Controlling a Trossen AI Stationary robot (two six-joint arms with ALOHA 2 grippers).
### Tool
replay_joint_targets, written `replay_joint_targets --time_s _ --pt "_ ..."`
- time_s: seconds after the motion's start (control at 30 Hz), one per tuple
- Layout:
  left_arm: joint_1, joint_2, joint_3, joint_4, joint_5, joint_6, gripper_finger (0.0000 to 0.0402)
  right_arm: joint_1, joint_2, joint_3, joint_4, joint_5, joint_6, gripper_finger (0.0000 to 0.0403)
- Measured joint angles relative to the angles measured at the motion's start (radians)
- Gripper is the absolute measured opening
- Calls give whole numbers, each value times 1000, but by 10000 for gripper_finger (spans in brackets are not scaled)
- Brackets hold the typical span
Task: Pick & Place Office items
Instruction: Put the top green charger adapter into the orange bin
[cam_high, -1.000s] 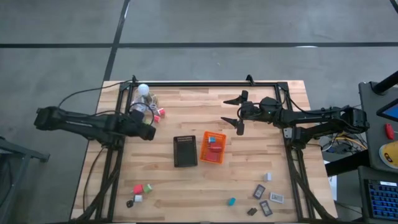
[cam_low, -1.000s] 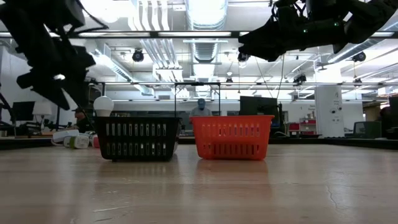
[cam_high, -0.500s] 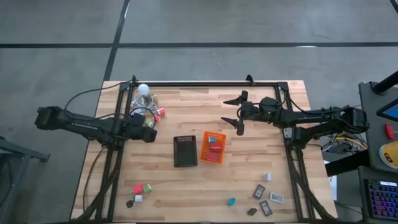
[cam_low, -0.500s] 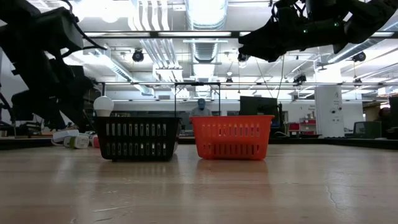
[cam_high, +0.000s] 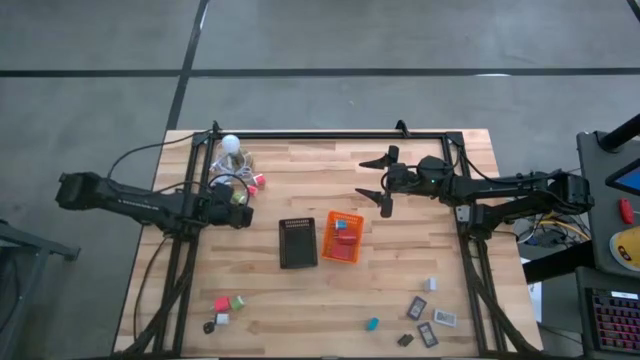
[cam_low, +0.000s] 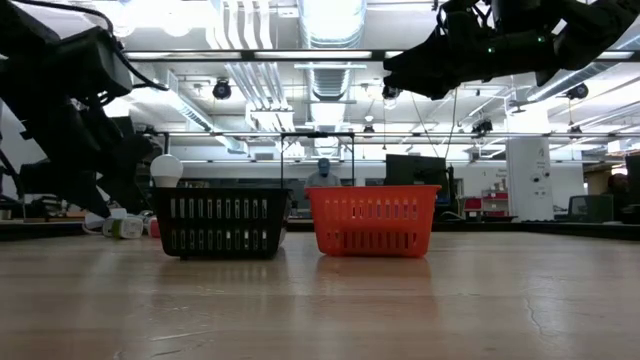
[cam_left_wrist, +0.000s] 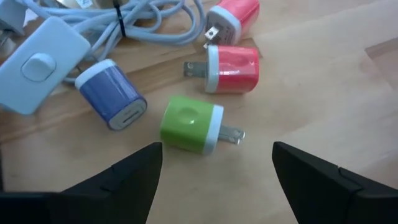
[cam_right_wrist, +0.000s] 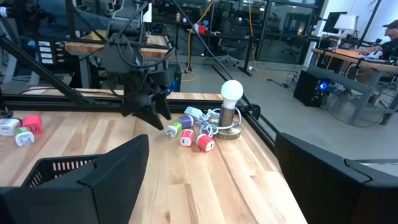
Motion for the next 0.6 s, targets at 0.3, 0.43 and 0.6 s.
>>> replay_joint_targets --time_s 0.3,0.43,0.6 --pt "32 0 -64 91 -8 17 310 0 0 0 0 0 0 346" --pt "48 0 -73 122 -7 53 310 0 0 0 0 0 0 341" --pt "79 0 -78 154 -7 93 310 0 0 0 0 0 0 344"
